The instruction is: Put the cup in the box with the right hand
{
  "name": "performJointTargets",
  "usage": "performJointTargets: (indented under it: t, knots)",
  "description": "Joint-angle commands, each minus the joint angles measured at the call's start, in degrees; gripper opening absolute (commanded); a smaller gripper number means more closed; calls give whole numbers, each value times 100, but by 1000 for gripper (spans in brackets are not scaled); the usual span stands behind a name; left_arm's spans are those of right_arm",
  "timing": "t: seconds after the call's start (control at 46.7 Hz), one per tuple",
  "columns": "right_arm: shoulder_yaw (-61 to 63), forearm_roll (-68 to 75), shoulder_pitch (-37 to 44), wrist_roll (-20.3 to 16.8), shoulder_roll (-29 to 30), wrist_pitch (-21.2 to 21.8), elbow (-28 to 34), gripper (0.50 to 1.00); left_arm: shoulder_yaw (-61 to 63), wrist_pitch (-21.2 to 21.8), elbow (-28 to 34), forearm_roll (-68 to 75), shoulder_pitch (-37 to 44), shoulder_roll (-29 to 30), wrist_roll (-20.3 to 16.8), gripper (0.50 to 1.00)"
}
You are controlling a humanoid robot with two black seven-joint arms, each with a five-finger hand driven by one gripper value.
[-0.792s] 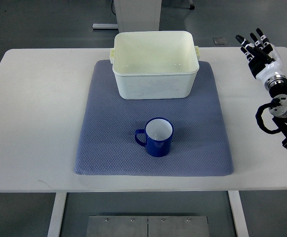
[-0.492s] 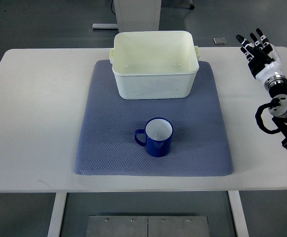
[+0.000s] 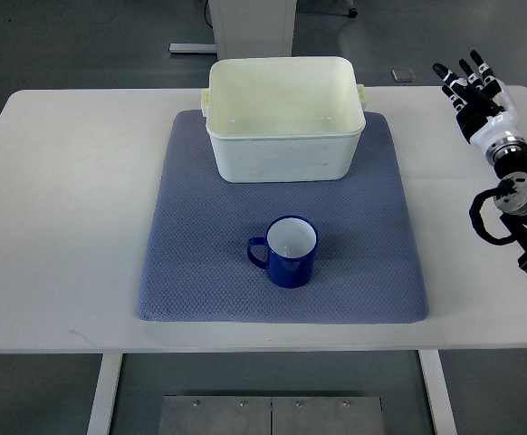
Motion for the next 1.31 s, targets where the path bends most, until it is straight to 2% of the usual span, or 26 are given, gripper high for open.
performJointTargets:
  t: [0.0, 0.642, 0.835, 1.284]
  knots:
    - [0, 0, -8, 18, 8, -7, -2, 1000, 0, 3, 0, -6, 0, 0, -1, 1000]
    - [0, -9, -34, 53, -97, -7, -2, 1000, 0, 3, 0, 3, 0, 0, -1, 1000]
    - [-17, 0, -70, 35, -141, -130, -2, 1000, 0, 3, 0, -6, 0, 0, -1, 1000]
    - [0, 17, -52, -9, -159, -51, -55, 1000, 0, 3, 0, -6, 0, 0, -1, 1000]
